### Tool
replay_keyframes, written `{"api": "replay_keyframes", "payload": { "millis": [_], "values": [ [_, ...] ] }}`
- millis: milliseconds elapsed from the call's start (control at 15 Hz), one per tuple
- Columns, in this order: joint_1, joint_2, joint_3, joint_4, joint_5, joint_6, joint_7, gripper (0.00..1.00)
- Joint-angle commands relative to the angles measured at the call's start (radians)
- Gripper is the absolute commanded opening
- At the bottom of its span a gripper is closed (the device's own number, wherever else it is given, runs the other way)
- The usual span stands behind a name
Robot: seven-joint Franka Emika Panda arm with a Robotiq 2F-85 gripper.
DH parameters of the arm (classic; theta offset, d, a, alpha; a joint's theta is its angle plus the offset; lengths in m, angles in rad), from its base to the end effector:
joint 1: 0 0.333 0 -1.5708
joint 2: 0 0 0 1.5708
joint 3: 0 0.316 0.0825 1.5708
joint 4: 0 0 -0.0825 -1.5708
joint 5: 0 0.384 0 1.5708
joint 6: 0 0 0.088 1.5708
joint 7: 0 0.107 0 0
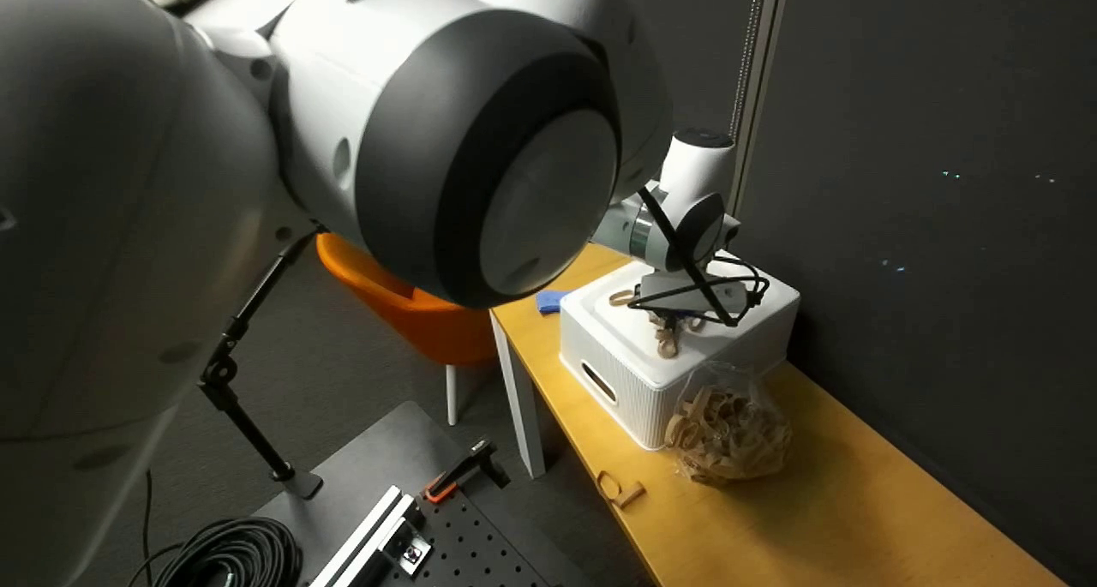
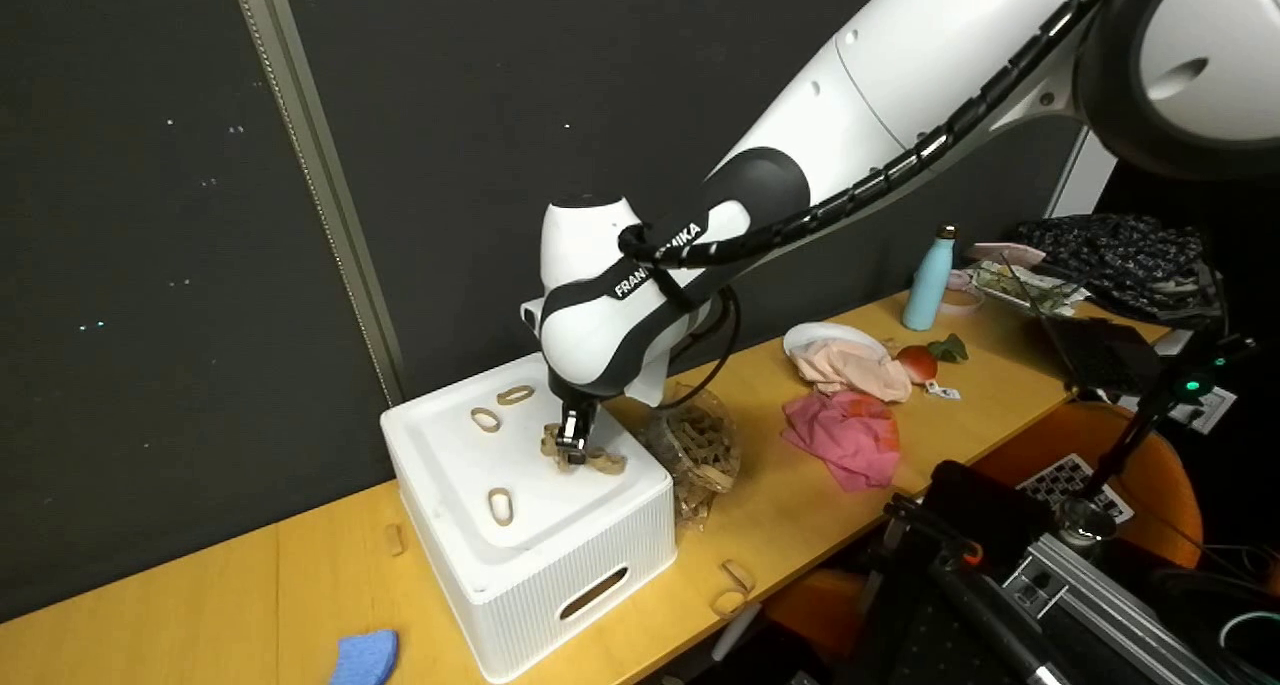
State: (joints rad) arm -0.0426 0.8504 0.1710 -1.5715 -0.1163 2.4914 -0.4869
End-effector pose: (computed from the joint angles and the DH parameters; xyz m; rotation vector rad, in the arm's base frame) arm 0.7001 0.0738 0.1511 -2.9436 -0.9796 -0.1423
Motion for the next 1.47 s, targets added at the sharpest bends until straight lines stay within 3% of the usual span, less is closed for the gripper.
{"api": "replay_keyframes", "payload": {
  "millis": [0, 667, 1400],
  "values": [
    [0.018, -0.005, -0.022, 0.036, -0.008, -0.045, 0.024, 0.01],
    [0.059, -0.16, -0.085, -0.075, -0.011, -0.079, 0.201, 0.01],
    [0.101, -0.451, -0.175, -0.413, -0.028, -0.117, 0.474, 0.01]
  ]
}}
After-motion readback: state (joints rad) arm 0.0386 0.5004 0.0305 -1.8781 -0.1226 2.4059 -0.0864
